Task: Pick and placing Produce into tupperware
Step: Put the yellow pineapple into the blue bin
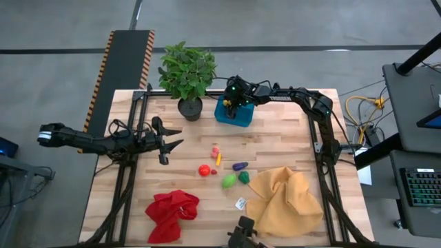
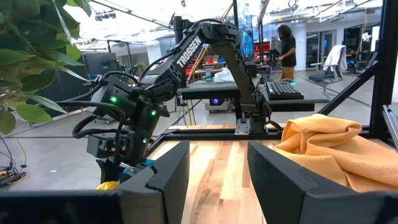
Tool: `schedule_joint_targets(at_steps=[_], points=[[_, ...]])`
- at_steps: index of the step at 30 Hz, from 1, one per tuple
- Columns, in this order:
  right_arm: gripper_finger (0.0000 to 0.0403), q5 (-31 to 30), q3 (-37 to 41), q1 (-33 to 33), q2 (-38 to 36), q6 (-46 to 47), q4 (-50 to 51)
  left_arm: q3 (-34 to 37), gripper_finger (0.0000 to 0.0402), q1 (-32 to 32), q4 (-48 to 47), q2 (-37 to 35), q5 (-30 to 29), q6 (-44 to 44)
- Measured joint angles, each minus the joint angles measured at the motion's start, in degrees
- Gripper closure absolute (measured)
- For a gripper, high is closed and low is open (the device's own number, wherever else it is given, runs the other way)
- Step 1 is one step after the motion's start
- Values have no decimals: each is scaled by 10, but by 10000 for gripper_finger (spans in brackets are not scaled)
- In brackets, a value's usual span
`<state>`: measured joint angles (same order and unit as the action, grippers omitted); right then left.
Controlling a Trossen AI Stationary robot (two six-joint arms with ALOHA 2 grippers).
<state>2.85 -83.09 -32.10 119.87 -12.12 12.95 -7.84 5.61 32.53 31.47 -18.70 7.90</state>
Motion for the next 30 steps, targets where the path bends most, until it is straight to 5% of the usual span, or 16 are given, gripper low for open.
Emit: schedule_joint_targets(at_steps=[17,30], points=[[208,5,0,0,0,-1,-32,0,253,0,0,0,0,0],[171,6,0,1,0,1,-33,0,253,0,0,0,0,0]])
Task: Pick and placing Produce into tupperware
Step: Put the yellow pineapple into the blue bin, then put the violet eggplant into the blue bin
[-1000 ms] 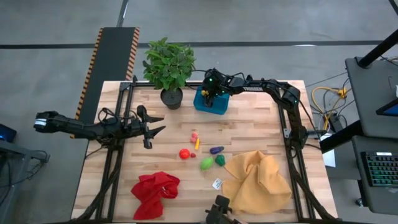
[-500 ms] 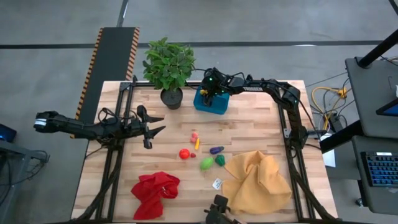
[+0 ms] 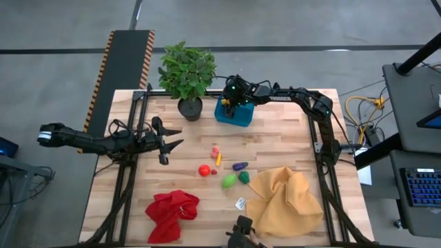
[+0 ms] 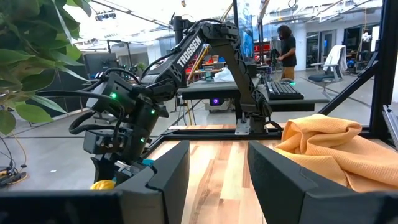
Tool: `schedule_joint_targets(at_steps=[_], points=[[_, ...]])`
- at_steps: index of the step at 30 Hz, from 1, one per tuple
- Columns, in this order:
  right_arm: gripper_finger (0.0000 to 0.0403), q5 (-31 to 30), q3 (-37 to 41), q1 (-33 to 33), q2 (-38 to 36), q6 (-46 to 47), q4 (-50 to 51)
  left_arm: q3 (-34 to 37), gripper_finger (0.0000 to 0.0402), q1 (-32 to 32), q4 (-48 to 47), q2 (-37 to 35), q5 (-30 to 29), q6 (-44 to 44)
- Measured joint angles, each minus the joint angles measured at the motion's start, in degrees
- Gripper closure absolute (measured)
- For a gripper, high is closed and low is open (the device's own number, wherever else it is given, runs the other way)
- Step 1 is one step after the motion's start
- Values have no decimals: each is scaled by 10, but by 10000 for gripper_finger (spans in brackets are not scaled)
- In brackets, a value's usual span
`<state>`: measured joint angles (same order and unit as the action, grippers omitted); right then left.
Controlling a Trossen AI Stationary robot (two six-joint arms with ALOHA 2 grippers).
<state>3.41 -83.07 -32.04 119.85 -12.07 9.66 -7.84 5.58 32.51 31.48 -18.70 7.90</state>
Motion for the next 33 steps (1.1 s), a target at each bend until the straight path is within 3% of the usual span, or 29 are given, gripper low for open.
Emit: schedule_joint_targets(at_steps=[14,22,33], points=[[138,0,0,0,0,9,-2,0,253,0,0,1,0,0],[142,0,0,0,-11,11,5,0,253,0,0,2,0,0],[158,-5,1,0,-109,5,156,0,253,0,0,3,0,0]])
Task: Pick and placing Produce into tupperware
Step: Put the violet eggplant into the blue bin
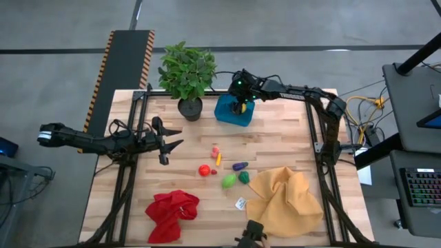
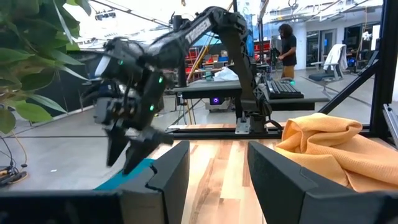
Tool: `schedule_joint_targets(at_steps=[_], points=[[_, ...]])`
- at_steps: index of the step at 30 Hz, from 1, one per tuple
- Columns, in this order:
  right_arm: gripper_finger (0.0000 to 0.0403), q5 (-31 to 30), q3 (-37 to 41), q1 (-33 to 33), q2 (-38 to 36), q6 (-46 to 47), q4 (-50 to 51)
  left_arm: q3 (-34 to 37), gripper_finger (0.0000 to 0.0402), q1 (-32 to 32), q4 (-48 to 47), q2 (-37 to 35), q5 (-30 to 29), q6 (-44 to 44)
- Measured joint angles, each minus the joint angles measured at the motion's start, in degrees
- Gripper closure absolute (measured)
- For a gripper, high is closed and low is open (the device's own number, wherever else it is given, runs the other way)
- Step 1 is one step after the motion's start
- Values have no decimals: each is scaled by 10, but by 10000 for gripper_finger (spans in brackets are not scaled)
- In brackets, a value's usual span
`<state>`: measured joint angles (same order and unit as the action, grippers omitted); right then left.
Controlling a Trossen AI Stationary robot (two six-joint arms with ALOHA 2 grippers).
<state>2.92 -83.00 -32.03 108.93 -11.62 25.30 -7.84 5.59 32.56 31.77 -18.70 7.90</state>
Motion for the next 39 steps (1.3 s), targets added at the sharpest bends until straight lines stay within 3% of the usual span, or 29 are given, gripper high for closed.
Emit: schedule_joint_targets(at_steps=[13,27,39], points=[[168,0,14,8,-155,39,178,0,253,0,0,-1,0,0],[170,0,131,58,-398,48,180,0,253,0,0,-2,0,0],[170,1,257,121,-546,111,145,0,253,0,0,-2,0,0]])
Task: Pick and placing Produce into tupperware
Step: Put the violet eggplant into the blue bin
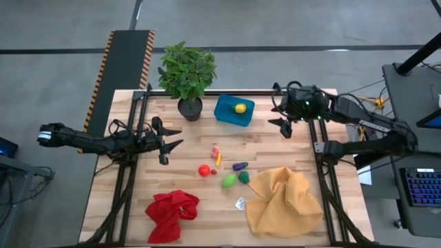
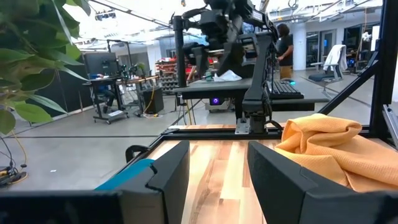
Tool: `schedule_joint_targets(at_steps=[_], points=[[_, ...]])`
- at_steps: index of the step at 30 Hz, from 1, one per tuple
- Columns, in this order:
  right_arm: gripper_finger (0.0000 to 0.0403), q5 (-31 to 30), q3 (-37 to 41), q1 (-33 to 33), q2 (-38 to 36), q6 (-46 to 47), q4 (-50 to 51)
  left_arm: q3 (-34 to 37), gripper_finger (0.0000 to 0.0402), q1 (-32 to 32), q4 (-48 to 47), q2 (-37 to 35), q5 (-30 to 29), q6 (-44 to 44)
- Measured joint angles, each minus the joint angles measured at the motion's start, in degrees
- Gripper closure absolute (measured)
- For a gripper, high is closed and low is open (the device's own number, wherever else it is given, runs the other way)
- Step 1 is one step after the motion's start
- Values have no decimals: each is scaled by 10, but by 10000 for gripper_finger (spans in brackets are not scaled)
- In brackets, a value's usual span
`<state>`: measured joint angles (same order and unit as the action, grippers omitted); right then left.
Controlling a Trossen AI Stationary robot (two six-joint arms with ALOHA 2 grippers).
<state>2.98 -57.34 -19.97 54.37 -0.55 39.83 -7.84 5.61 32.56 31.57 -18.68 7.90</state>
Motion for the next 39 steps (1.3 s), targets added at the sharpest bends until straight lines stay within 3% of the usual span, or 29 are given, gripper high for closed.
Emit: schedule_joint_targets(at_steps=[7,14,20,29,39], points=[[170,4,78,36,-27,5,-90,0,253,0,0,0,0,0],[170,20,126,61,4,1,-151,0,253,0,0,0,0,0],[161,20,127,94,59,0,-176,0,253,0,0,3,0,0],[95,20,127,166,146,-30,-268,0,253,0,0,4,0,0],[70,19,103,185,240,-28,-271,0,253,0,0,4,0,0]])
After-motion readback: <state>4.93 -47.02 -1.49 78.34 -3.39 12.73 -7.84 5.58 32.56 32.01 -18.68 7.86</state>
